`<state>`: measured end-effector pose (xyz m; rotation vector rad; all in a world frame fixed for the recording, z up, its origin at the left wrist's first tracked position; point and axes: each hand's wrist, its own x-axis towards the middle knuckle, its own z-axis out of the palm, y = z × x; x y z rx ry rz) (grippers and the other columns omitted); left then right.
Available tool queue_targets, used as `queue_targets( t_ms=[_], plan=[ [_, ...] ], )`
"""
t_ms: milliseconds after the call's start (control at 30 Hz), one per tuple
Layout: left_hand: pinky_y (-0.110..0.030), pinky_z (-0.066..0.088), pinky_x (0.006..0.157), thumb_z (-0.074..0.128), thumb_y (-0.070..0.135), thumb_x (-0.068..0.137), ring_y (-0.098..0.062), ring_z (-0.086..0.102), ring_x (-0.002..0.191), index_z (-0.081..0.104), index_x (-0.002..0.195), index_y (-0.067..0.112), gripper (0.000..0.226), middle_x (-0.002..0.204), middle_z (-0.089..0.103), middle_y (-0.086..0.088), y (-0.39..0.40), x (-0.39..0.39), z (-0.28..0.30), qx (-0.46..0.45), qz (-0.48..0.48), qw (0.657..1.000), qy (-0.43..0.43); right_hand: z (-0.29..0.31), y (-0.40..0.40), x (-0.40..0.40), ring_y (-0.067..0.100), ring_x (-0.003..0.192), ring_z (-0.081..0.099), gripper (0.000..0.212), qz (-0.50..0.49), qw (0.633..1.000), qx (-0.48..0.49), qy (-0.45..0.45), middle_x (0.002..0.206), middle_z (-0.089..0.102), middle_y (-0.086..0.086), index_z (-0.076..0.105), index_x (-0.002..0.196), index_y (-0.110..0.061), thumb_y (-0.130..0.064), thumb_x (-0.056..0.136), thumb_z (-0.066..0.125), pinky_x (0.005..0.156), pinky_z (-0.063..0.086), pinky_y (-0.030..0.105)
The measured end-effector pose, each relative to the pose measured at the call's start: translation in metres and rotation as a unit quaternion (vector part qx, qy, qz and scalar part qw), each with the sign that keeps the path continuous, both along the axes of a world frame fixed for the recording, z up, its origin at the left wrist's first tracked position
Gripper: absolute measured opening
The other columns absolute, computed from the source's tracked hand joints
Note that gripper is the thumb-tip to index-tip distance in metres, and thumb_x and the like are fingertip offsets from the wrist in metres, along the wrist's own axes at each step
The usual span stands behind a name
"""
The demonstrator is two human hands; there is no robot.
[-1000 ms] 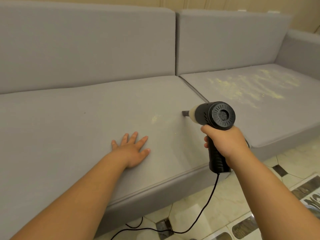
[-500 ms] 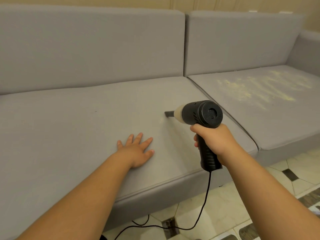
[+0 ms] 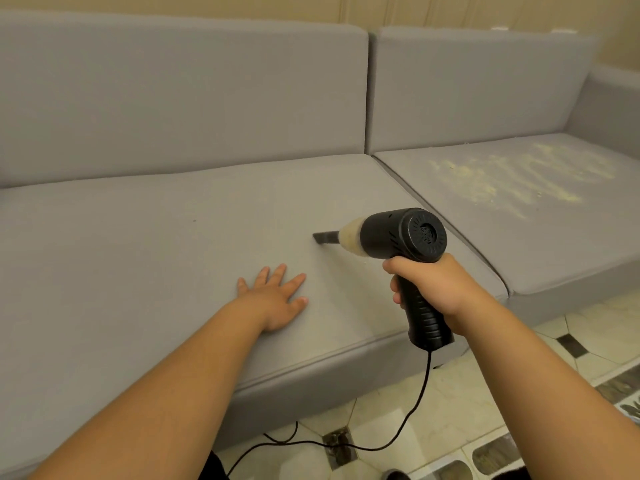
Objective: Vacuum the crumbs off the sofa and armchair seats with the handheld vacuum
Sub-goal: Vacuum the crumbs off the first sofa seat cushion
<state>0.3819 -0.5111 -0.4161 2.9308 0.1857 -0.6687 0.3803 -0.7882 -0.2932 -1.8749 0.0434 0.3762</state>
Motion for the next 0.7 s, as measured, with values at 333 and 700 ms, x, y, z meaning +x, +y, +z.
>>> queue_targets(
  t_ms=[333,700],
  plan=[
    [-0.065,-0.004,0.123,0.019,0.069,0.103,-0.025,-0.012,0.159,-0.001,0.16,0.052,0.063,0.172,-0.016,0.008,-0.023,-0.023,0.01,-0.001,-0.016,1.0,0.017,0.011,-0.023,-0.019,0.024,0.067,0.07,0.012,-0.189,0.981,0.024,-0.041,0.08,0.073,0.012,0.071,0.092,-0.012,-0.019,0.087,0.08,0.07,0.058,0.037],
    [-0.066,-0.003,0.122,0.02,0.068,0.103,-0.025,-0.014,0.158,-0.003,0.16,0.053,0.063,0.171,-0.018,0.008,-0.055,-0.024,0.012,-0.016,-0.032,0.999,0.022,0.001,-0.021,-0.03,0.022,0.061,0.069,0.018,-0.12,0.992,0.034,-0.022,0.073,0.072,0.011,0.074,0.096,-0.005,-0.018,0.086,0.08,0.07,0.058,0.039]
  ],
)
